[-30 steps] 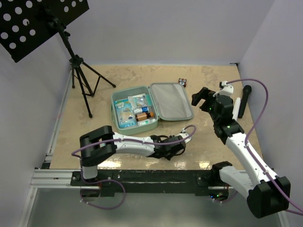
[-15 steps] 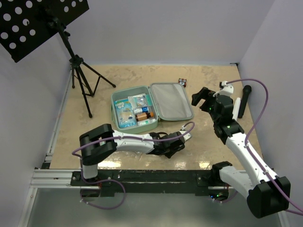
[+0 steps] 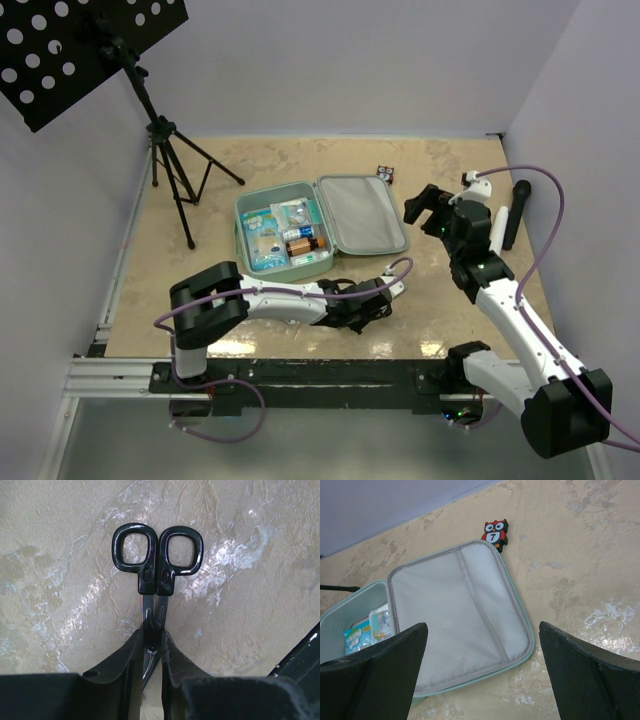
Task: Organize the medicine kit
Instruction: Pick up the scissors from the center of the board.
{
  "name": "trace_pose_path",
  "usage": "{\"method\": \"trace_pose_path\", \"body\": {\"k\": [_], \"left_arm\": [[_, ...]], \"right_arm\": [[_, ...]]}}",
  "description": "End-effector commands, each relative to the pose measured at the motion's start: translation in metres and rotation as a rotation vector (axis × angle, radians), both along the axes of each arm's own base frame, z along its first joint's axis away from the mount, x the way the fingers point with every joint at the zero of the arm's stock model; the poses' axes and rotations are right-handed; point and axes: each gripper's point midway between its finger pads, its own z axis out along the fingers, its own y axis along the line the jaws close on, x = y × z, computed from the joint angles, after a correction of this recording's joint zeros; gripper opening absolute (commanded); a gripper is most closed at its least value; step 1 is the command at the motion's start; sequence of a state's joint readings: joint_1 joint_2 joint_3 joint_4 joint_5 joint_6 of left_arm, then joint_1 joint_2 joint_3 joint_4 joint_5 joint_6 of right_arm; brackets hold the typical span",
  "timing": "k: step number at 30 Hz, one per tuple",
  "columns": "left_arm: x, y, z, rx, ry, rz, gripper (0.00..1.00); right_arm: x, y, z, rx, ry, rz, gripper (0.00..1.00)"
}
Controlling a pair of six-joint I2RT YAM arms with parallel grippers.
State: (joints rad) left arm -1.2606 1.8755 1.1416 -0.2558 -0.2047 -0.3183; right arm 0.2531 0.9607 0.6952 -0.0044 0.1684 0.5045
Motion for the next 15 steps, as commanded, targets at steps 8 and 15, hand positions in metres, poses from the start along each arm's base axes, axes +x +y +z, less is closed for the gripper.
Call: {"method": "trace_pose_path", "body": {"k": [8,15], "left_arm": [[0.010,0.032,0.029,0.025,-0.075,0.062,0.00],[0.017,0.031,0.062,-0.029,-0.118,0.097,0.00]], "right_arm": [[0.003,-0.002,0.024,0.010,-0.071,-0.014,0.98],[0.005,-0.001,0.025,0.017,-0.072,-0.008,0.98]]}}
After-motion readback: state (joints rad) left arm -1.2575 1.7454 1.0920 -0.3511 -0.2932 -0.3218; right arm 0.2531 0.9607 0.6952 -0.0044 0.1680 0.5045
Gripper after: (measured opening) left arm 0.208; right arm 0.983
